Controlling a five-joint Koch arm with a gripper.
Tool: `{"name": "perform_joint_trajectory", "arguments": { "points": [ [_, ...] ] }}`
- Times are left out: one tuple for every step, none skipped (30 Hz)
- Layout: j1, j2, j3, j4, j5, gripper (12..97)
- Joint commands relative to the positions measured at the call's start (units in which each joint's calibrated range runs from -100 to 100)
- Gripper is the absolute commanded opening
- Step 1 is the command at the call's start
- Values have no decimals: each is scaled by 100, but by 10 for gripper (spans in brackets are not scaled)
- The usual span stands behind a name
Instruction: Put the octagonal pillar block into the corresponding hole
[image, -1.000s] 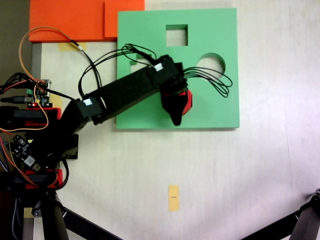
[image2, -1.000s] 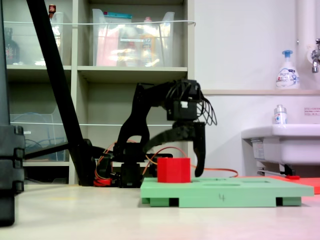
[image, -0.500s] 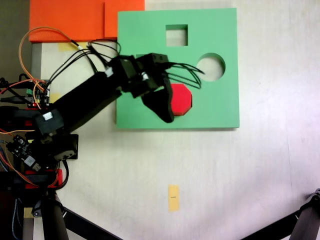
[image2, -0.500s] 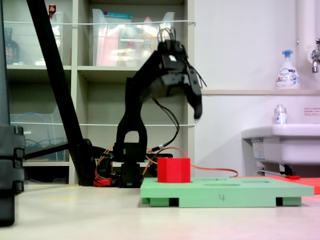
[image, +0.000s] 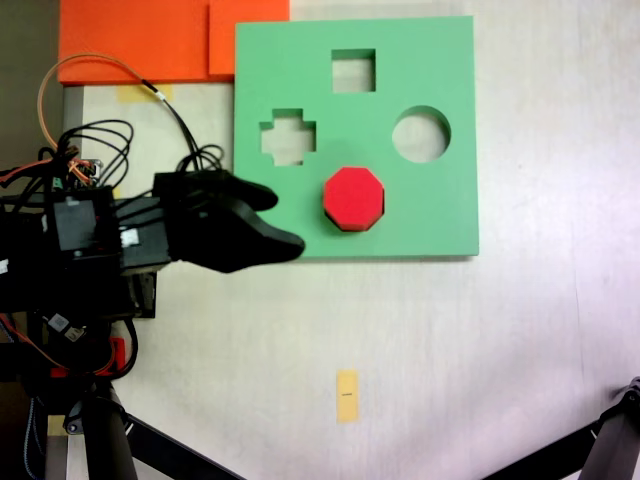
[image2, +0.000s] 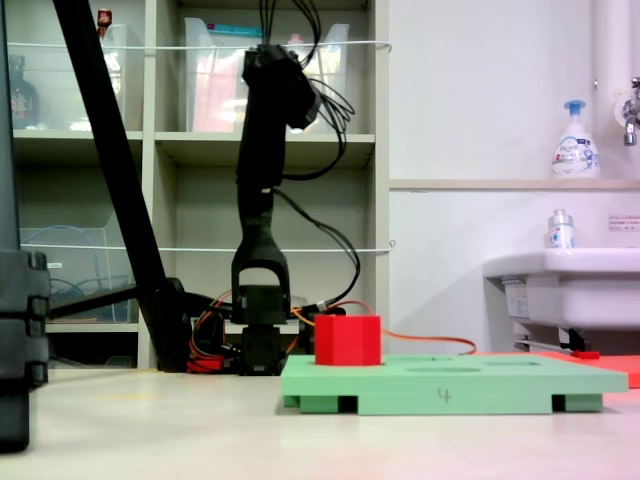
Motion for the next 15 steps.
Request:
{"name": "perform_joint_trajectory", "arguments": {
  "points": [
    [-54,-370,226,511,-352,532],
    [-63,-538,106,501,-425,532],
    [-59,-831,-263,569,-542,532],
    [-63,-1194,-851,781,-728,532],
    [-83,-1711,-1668,1320,-855,532],
    [-142,-2200,-2476,1994,-899,531],
    [-181,-2717,-3333,2764,-923,519],
    [-190,-2996,-4191,3438,-943,515],
    [-181,-2996,-4939,3997,-982,510],
    [-147,-2996,-5437,4247,-1040,509],
    [-142,-2996,-5806,4276,-1084,509],
    [-151,-2996,-6155,4276,-1099,509],
    [-166,-2996,-6504,4295,-1109,509],
    [-234,-2996,-6893,4343,-1118,509],
    [-303,-2996,-7431,4613,-1182,510]
  ]
}}
